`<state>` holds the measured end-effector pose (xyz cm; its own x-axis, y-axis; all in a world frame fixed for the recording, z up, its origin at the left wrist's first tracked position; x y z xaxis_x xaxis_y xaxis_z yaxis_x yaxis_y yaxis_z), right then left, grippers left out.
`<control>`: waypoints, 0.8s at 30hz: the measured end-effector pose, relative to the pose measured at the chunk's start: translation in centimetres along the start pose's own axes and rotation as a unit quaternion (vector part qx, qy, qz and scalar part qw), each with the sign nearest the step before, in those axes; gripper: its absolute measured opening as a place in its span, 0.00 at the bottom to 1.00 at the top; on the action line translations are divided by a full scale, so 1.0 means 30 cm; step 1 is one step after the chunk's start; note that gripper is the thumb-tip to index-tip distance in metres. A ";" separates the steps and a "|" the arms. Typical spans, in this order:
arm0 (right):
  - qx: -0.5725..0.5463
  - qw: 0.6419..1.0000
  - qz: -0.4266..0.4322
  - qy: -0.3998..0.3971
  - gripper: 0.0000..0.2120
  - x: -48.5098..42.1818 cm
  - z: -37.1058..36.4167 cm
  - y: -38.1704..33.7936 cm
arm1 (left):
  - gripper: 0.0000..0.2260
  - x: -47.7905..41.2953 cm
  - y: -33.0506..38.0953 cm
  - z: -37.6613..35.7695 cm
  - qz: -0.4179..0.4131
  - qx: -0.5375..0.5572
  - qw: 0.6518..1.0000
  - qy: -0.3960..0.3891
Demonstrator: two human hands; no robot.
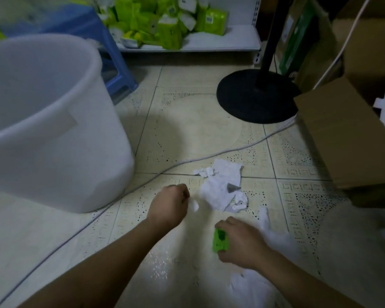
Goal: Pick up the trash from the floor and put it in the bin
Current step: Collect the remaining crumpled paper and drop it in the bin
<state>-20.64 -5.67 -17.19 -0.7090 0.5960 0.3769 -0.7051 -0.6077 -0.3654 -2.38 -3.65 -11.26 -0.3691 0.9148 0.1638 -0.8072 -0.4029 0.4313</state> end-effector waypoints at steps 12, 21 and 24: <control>-0.096 0.938 0.113 0.312 0.27 -0.105 1.017 -0.438 | 0.06 -0.169 0.164 0.976 -0.197 -0.146 0.935 0.257; -0.083 0.934 0.169 0.302 0.20 -0.306 1.167 -0.998 | 0.10 -0.156 -0.369 1.241 -0.022 -0.119 0.955 0.270; -0.026 0.953 0.178 0.246 0.25 -0.382 1.103 -1.114 | 0.13 -0.125 -0.485 1.253 0.010 -0.106 0.966 0.236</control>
<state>11.43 -9.56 18.85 -0.8139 0.5386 -0.2178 -0.4101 -0.7982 -0.4413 28.06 -0.20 15.20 -0.5133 0.8130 -0.2747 -0.8560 -0.4620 0.2321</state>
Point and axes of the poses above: each hand's wrist, its own x-axis away from the middle knuckle, its own z-axis out of the back of the hand, y = z × x, the point moved 6 cm from there along -x, towards the middle knuckle, and after that the axes turned 2 degrees about z, right-handed, at the moved point
